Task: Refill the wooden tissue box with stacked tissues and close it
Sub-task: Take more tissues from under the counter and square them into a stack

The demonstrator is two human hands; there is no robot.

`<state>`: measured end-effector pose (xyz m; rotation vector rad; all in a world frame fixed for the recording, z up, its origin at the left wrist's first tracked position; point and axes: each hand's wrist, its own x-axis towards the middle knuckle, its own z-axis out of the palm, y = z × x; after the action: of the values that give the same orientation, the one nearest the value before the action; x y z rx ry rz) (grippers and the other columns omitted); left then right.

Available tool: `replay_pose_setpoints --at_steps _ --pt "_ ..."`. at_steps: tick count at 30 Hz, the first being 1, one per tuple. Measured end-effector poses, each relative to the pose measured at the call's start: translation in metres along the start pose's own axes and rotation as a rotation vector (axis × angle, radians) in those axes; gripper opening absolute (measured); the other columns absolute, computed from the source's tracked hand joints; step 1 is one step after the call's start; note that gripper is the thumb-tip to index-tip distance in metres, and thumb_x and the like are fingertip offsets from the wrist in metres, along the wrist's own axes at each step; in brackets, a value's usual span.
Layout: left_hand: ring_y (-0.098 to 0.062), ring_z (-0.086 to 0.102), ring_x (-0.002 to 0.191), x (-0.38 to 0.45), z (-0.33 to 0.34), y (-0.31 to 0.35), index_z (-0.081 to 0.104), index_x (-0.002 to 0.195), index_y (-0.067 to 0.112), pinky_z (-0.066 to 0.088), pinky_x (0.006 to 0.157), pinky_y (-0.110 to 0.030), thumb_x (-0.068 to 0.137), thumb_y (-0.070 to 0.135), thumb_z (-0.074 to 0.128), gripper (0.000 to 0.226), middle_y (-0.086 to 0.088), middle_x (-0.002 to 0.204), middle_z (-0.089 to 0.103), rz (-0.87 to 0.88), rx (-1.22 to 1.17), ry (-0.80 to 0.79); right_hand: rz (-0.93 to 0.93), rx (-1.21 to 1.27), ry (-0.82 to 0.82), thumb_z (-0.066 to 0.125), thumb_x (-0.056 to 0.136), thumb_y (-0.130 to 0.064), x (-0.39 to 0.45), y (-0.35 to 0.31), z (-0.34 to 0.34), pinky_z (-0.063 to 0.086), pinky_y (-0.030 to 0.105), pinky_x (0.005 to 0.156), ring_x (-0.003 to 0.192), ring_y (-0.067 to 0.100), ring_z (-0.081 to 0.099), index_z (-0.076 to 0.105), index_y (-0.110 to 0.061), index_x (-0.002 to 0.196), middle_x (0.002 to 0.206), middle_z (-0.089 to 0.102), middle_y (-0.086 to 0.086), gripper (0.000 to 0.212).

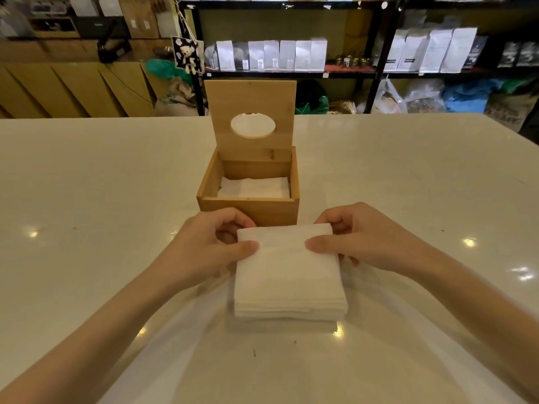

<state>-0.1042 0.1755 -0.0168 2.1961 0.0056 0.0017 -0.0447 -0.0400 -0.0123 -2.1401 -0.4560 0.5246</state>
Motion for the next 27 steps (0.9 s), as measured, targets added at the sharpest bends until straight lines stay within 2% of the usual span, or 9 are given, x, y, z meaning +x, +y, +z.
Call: replay_pose_setpoints --at_steps 4,7,9,12,15,22,25,27 --pt "-0.006 0.06 0.081 -0.001 -0.005 0.001 0.059 0.088 0.037 0.045 0.058 -0.014 0.074 0.027 0.071 0.021 0.014 0.091 0.064 -0.001 0.144 -0.096 -0.037 -0.255 -0.038 0.071 0.073 -0.035 -0.001 0.0 -0.003 0.041 0.012 0.058 0.072 0.004 0.056 0.066 -0.024 0.092 0.086 0.064 -0.01 0.022" --pt "-0.003 0.058 0.081 -0.004 -0.01 0.007 0.054 0.095 0.038 0.042 0.06 -0.013 0.074 0.035 0.07 0.026 0.021 0.09 0.056 -0.012 0.245 -0.154 -0.051 -0.302 -0.053 0.071 0.072 -0.039 -0.002 -0.004 -0.01 0.045 0.016 0.068 0.084 0.007 0.057 0.06 -0.03 0.101 0.101 0.057 -0.015 0.033" --pt "-0.003 0.054 0.079 -0.004 -0.012 0.011 0.055 0.1 0.032 0.04 0.063 -0.013 0.074 0.043 0.067 0.031 0.018 0.09 0.053 -0.039 0.32 -0.182 -0.038 -0.36 -0.09 0.069 0.073 -0.045 0.0 -0.007 -0.015 0.045 0.015 0.072 0.09 0.006 0.056 0.056 -0.035 0.109 0.105 0.054 -0.018 0.04" --pt "-0.006 0.048 0.066 -0.001 -0.013 0.013 0.055 0.083 0.027 0.037 0.058 -0.017 0.071 0.051 0.067 0.029 0.01 0.078 0.053 -0.097 0.399 -0.259 -0.023 -0.436 -0.189 0.066 0.074 -0.046 0.005 -0.012 -0.021 0.043 0.014 0.073 0.09 0.002 0.054 0.058 -0.031 0.113 0.104 0.054 -0.018 0.042" --pt "-0.004 0.046 0.06 0.005 -0.011 0.015 0.049 0.075 0.033 0.034 0.047 -0.011 0.069 0.048 0.071 0.027 0.016 0.067 0.047 -0.158 0.366 -0.369 -0.011 -0.492 -0.286 0.069 0.073 -0.045 0.006 -0.018 -0.022 0.043 0.015 0.073 0.086 0.001 0.053 0.06 -0.027 0.112 0.101 0.055 -0.018 0.044" --pt "-0.006 0.043 0.055 0.01 -0.006 0.015 0.046 0.064 0.029 0.031 0.044 -0.011 0.067 0.04 0.076 0.032 0.013 0.06 0.045 -0.16 0.355 -0.376 0.004 -0.616 -0.364 0.072 0.068 -0.05 0.014 -0.02 -0.018 0.045 0.017 0.076 0.086 0.005 0.051 0.055 -0.025 0.113 0.096 0.049 -0.019 0.054" --pt "-0.006 0.05 0.066 0.012 -0.004 0.016 0.055 0.082 0.028 0.035 0.053 -0.012 0.069 0.039 0.075 0.026 0.013 0.072 0.052 -0.205 0.337 -0.417 -0.005 -0.631 -0.411 0.072 0.069 -0.048 0.017 -0.022 -0.018 0.044 0.015 0.072 0.085 0.006 0.051 0.052 -0.026 0.105 0.092 0.048 -0.018 0.047" --pt "-0.008 0.055 0.08 0.013 -0.004 0.015 0.058 0.102 0.024 0.044 0.066 -0.018 0.069 0.039 0.075 0.039 0.01 0.09 0.061 -0.232 0.31 -0.448 -0.001 -0.618 -0.442 0.072 0.069 -0.048 0.019 -0.023 -0.018 0.045 0.016 0.072 0.086 0.006 0.053 0.052 -0.027 0.101 0.093 0.051 -0.016 0.043"
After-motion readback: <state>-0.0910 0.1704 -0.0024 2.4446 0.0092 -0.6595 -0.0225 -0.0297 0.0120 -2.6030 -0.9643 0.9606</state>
